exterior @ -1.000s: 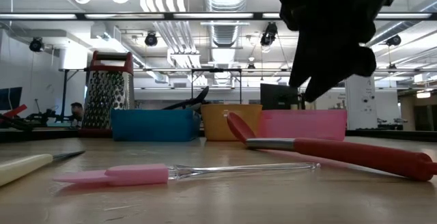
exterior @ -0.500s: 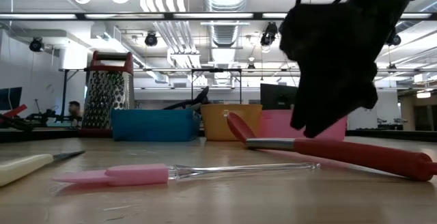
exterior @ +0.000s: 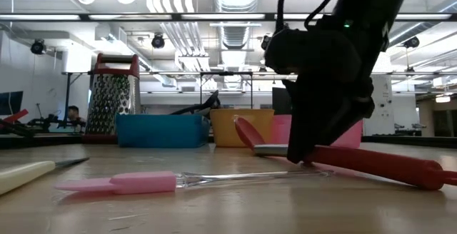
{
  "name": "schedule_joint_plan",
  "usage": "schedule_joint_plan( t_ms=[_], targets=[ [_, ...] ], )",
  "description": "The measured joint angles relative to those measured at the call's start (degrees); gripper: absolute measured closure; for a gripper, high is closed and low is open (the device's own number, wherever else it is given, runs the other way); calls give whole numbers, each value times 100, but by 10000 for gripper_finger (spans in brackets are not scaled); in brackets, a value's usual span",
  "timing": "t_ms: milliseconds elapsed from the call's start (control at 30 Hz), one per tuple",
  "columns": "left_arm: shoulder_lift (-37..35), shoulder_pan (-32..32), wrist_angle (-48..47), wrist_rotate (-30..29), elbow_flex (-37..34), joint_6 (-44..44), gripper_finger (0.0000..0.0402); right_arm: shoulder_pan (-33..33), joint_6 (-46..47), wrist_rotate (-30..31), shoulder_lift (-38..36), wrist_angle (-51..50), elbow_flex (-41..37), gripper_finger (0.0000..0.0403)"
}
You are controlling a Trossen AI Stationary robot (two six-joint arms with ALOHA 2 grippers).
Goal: Pick & Place Kitchen Items
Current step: Put the red serving spoon into the blue bin
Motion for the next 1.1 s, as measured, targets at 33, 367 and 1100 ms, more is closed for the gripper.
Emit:
schedule_joint_plan(
  t_ms=[33,367,1100],
  targets=[
    [2,0,2,0,0,-4,206,-5,40,-7,28,-72,33,259],
    [2,0,-24,0,0,-24,206,63,76,-127,-380,-513,-12,334],
    [198,4,-208,0,0,-481,206,2002,-1311,4996,-3209,-554,-80,369]
  ],
)
